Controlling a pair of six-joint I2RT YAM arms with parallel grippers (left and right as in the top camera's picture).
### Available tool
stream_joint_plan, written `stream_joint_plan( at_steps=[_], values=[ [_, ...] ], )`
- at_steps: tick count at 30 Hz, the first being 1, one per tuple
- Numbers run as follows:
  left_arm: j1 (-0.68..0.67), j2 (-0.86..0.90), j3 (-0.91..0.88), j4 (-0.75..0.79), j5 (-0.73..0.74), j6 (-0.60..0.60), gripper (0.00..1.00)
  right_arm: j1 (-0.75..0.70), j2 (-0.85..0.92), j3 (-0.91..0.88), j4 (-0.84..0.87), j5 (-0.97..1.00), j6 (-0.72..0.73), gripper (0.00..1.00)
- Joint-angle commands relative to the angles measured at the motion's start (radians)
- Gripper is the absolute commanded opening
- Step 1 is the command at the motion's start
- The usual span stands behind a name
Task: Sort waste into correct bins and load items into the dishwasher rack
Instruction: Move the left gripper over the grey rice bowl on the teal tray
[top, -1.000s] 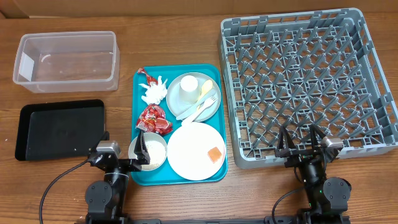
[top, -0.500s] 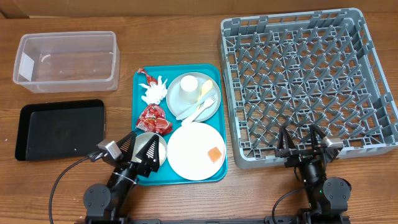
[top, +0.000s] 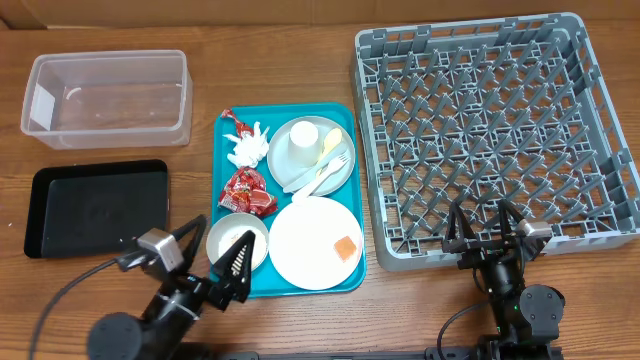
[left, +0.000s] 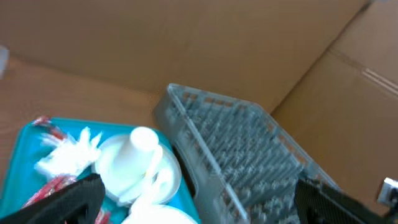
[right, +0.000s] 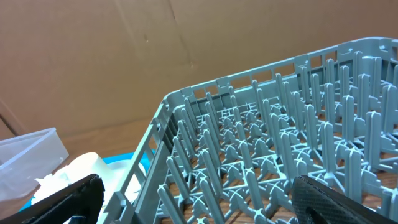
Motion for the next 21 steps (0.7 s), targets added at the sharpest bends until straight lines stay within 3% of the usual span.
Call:
stream_joint_plan(
  at_steps=[1,6,10,16,21],
  values=[
    [-0.006,0.142,0.182,-0.155,-0.035,0.128,1.00,-0.002,-0.010,-0.010,0.004,0.006,0.000,1.00],
    [-0.006,0.391,0.414,-0.467,-0.045,0.190,1.00,-0.002,-0.010,-0.010,0.004,0.006,0.000,1.00],
    [-0.006,0.557,0.550,-0.625,-0.161,0.213,1.00,-0.002,-0.010,-0.010,0.004,0.006,0.000,1.00],
    [-0.006,0.729,0.582,-0.668,-0.246,0.243,1.00,-0.002,-0.010,-0.010,0.004,0.006,0.000,1.00],
    [-0.006,0.871,0.581,-0.719,-0.407,0.243,1.00,-0.002,-0.010,-0.010,0.004,0.006,0.000,1.00]
  ],
)
